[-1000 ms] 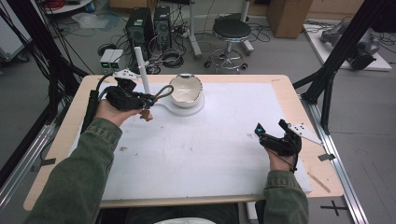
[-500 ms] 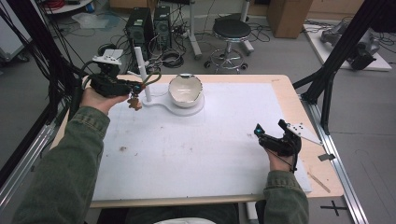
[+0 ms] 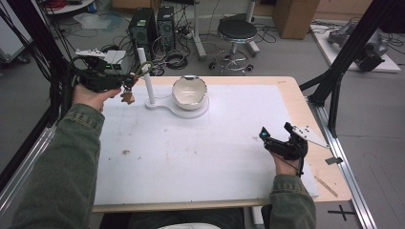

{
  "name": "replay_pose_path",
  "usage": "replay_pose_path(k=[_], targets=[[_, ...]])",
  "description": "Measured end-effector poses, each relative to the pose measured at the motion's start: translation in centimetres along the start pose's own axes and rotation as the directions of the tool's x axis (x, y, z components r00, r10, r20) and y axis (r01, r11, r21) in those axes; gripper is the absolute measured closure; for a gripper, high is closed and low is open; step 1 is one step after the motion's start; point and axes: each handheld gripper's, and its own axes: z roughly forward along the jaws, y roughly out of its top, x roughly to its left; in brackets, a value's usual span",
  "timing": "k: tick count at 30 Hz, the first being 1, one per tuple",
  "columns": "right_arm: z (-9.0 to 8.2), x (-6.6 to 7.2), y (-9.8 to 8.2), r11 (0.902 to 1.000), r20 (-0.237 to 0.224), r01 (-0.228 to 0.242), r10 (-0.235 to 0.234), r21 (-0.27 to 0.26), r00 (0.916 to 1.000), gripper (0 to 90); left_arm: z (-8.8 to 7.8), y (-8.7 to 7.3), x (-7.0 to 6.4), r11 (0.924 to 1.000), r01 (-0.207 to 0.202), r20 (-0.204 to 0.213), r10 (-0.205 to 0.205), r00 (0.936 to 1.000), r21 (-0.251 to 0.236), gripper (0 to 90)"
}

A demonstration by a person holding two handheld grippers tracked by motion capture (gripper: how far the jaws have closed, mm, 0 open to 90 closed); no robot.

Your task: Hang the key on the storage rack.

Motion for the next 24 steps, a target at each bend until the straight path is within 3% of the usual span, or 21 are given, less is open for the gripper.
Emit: replay_pose_path(k=[3, 6, 15, 24], targets=[[0.0, -0.1, 0.0, 1.0000, 0.000, 0.003, -0.003, 0.001, 1.0000, 0.6, 0.0, 0.0, 0.3, 0.9997, 0.014, -0.021, -0.015, 0.9997, -0.022, 75.4], [0.0, -0.1, 0.0, 1.0000, -0.002, 0.004, -0.004, 0.000, 1.0000, 0.6, 0.1, 0.0, 0.6, 0.9988, 0.038, -0.008, -0.039, 0.9992, -0.029, 75.4], [-0.1, -0.2, 0.0, 1.0000, 0.001, -0.006, 0.006, -0.004, 1.0000, 0.6, 0.9, -0.2, 1.4, 0.9974, 0.070, -0.031, -0.070, 0.9970, -0.018, 75.4], [-0.1, -0.3, -0.1, 1.0000, 0.003, -0.001, 0.001, -0.001, 1.0000, 0.6, 1.9, -0.4, 1.8, 0.9978, 0.066, -0.044, -0.066, 0.9968, 0.003, 75.4]])
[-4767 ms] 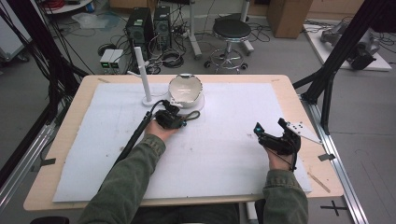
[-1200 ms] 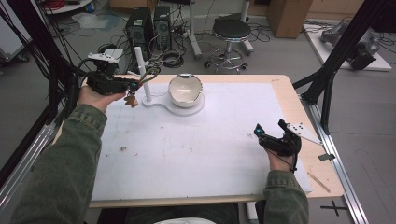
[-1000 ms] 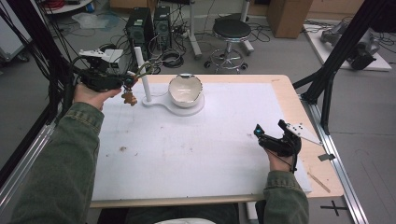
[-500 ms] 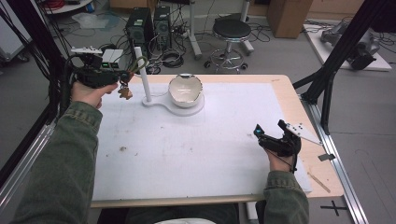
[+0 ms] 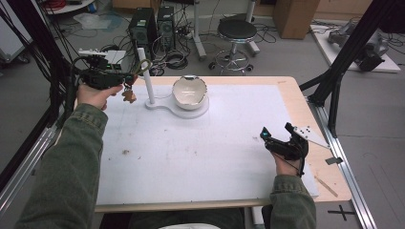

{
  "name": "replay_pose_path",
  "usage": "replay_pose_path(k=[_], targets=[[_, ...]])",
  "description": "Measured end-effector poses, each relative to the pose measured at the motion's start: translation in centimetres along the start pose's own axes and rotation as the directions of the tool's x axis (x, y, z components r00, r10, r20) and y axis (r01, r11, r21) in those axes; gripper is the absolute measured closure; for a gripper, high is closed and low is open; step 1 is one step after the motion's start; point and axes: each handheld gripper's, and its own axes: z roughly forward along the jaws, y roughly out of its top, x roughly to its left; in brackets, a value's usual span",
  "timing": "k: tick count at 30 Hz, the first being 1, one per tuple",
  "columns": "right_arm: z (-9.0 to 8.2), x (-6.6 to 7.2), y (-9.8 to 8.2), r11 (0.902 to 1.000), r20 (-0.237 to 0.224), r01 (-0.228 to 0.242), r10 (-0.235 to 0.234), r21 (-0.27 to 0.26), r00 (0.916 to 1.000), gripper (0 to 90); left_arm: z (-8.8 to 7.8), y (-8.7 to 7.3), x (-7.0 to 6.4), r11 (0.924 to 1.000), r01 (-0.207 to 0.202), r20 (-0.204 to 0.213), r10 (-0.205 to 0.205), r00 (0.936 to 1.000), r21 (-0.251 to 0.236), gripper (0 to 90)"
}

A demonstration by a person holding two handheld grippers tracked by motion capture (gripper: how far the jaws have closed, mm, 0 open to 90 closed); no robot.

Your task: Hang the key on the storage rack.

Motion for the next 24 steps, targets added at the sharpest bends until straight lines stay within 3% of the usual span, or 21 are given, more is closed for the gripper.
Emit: replay_pose_path(k=[5, 12, 19, 23, 24], targets=[[-0.1, 0.0, 0.0, 1.0000, 0.000, -0.007, 0.007, 0.001, 1.0000, 0.6, 0.6, -0.7, 0.2, 0.9999, 0.013, 0.006, -0.013, 0.9999, -0.009, 75.5], [-0.1, -0.1, -0.1, 1.0000, 0.004, -0.007, 0.007, -0.003, 1.0000, 0.6, 1.2, -1.8, 1.3, 0.9993, 0.037, -0.022, -0.037, 0.9991, 0.000, 75.5], [-0.1, -0.3, -0.2, 0.9999, 0.007, -0.015, 0.015, 0.005, 0.9999, 0.6, 1.6, -2.0, 1.4, 0.9999, 0.010, -0.034, -0.010, 0.9994, -0.005, 74.6], [-0.1, -0.3, -0.2, 0.9998, 0.001, -0.017, 0.017, 0.009, 0.9999, 0.6, 1.6, -2.3, 1.2, 0.9984, 0.011, -0.035, -0.013, 0.9993, -0.056, 68.3], [-0.1, -0.3, -0.2, 0.9998, 0.001, -0.016, 0.016, 0.007, 0.9999, 0.6, 1.5, -2.4, 1.2, 0.9971, 0.030, -0.028, -0.032, 0.9991, -0.070, 65.9]])
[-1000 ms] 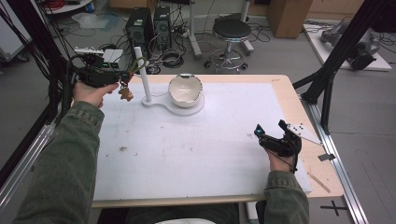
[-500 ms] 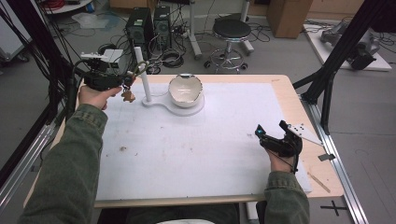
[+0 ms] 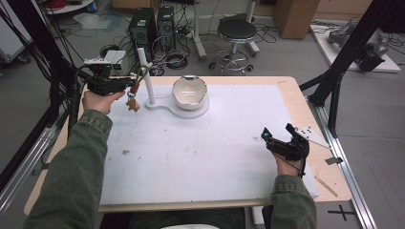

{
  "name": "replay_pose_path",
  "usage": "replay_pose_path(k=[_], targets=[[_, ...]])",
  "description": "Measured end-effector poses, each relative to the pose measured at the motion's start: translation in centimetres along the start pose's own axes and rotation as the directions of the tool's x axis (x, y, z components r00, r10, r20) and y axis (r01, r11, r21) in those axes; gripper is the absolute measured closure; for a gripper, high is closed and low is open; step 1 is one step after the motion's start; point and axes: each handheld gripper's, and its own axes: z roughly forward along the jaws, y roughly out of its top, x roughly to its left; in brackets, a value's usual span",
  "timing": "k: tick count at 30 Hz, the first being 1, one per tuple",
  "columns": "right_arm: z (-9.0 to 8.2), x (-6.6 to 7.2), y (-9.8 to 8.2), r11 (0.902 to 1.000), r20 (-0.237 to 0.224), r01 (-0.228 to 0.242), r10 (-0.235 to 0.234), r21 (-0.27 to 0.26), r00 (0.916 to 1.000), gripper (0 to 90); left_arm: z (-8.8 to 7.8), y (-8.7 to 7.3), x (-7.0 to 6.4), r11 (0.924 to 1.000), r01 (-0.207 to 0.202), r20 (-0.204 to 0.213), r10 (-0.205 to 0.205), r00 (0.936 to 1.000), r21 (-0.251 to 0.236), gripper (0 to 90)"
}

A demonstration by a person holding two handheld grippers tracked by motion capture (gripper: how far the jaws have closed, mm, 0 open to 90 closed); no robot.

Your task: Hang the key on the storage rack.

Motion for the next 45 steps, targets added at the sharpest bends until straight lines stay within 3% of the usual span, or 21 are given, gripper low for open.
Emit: replay_pose_path(k=[2, 4, 6, 9, 11, 16, 21, 26, 35, 39, 45], targets=[[0.0, 0.0, 0.0, 1.0000, -0.004, -0.003, 0.003, 0.006, 1.0000, 0.6, 0.0, 0.0, 0.1, 0.9997, 0.017, -0.001, -0.017, 0.9999, 0.018, 57.6], [0.0, 0.0, 0.0, 1.0000, -0.003, -0.006, 0.006, 0.005, 1.0000, 0.6, 0.0, -0.2, -0.1, 0.9998, -0.008, -0.038, 0.008, 0.9993, 0.016, 49.2], [0.0, 0.0, 0.0, 1.0000, -0.003, -0.004, 0.004, 0.004, 1.0000, 0.6, -0.2, -0.5, -0.5, 0.9990, -0.045, -0.098, 0.044, 0.9942, 0.000, 38.3], [0.0, 0.0, 0.0, 0.9999, -0.003, -0.007, 0.007, 0.009, 1.0000, 0.6, -0.1, -0.6, -0.8, 0.9985, -0.045, -0.147, 0.049, 0.9880, 0.030, 16.3], [0.0, 0.0, 0.0, 1.0000, -0.006, -0.004, 0.004, 0.008, 1.0000, 0.6, -0.1, -0.6, -0.9, 0.9988, -0.032, -0.142, 0.037, 0.9892, 0.037, 1.6], [0.1, 0.2, 0.0, 0.9999, -0.013, -0.001, 0.001, 0.012, 0.9999, 0.6, -0.8, -0.5, -1.6, 0.9984, -0.056, -0.112, 0.057, 0.9920, 0.009, 1.6], [0.1, 0.1, 0.0, 0.9999, -0.012, 0.001, 0.000, 0.012, 0.9999, 0.6, -2.1, -0.9, -2.5, 0.9957, -0.083, -0.132, 0.077, 0.9883, -0.040, 1.6], [0.1, 0.1, 0.0, 0.9999, -0.012, 0.004, -0.004, 0.010, 0.9999, 0.6, -3.4, -1.6, -2.5, 0.9945, -0.090, -0.151, 0.081, 0.9852, -0.054, 1.6], [0.0, 0.2, 0.0, 1.0000, -0.010, -0.001, 0.001, 0.008, 1.0000, 0.6, -5.1, -3.1, -1.6, 0.9938, -0.061, -0.171, 0.045, 0.9842, -0.093, 1.6], [0.0, 0.2, 0.0, 0.9999, -0.009, -0.002, 0.003, 0.011, 1.0000, 0.6, -5.5, -3.8, -1.2, 0.9940, -0.045, -0.160, 0.029, 0.9867, -0.100, 1.6], [0.0, 0.2, 0.0, 1.0000, -0.008, -0.002, 0.002, 0.008, 1.0000, 0.6, -6.5, -5.0, -0.3, 0.9933, -0.017, -0.178, -0.003, 0.9841, -0.115, 1.6]])
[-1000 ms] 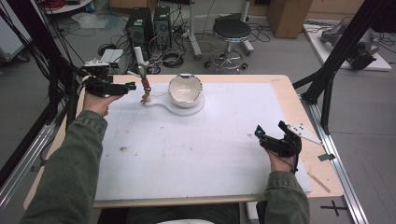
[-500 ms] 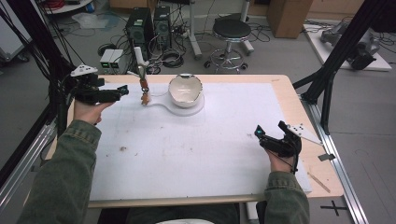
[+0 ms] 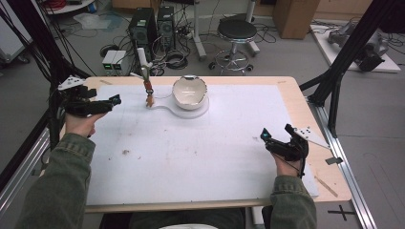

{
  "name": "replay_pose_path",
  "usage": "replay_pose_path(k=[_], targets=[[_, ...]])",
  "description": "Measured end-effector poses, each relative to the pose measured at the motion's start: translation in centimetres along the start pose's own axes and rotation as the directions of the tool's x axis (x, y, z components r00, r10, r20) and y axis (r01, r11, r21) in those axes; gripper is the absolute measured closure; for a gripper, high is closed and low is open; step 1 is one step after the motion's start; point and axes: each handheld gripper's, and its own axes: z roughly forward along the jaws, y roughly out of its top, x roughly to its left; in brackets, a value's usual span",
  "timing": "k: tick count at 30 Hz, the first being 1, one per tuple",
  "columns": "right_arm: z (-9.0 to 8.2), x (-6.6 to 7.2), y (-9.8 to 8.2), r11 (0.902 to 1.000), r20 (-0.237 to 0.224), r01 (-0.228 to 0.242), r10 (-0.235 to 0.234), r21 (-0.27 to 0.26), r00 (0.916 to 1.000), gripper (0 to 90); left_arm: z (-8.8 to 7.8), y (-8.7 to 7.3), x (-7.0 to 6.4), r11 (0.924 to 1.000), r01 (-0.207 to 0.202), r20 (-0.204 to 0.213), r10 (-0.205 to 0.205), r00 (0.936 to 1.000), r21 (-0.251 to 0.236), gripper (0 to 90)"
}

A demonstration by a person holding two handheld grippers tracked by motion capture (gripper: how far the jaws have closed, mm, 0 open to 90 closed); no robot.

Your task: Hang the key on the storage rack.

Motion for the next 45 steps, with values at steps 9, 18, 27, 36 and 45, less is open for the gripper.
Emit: replay_pose_path(k=[9, 18, 27, 36, 45], targets=[[-0.1, -0.1, 0.0, 1.0000, 0.001, -0.001, 0.001, -0.004, 1.0000, 0.6, -1.9, -1.3, 0.6, 0.9985, 0.030, -0.006, -0.030, 0.9995, -0.045, 1.6], [-0.1, -0.1, 0.0, 1.0000, 0.001, -0.001, 0.001, -0.005, 1.0000, 0.6, -4.0, -3.1, 1.5, 0.9919, 0.069, -0.022, -0.072, 0.9972, -0.107, 1.6], [-0.1, 0.0, 0.0, 1.0000, -0.003, -0.001, 0.001, -0.004, 1.0000, 0.6, -5.4, -5.0, 1.5, 0.9890, 0.078, -0.019, -0.081, 0.9965, -0.126, 1.6], [-0.2, -0.1, 0.0, 1.0000, -0.001, 0.000, 0.000, -0.007, 1.0000, 0.6, -6.1, -7.0, 1.4, 0.9848, 0.063, -0.030, -0.069, 0.9972, -0.162, 1.7], [-0.2, 0.0, 0.0, 1.0000, -0.003, -0.002, 0.002, -0.005, 1.0000, 0.6, -6.1, -9.5, 1.6, 0.9873, 0.046, -0.058, -0.055, 0.9968, -0.152, 1.6]])
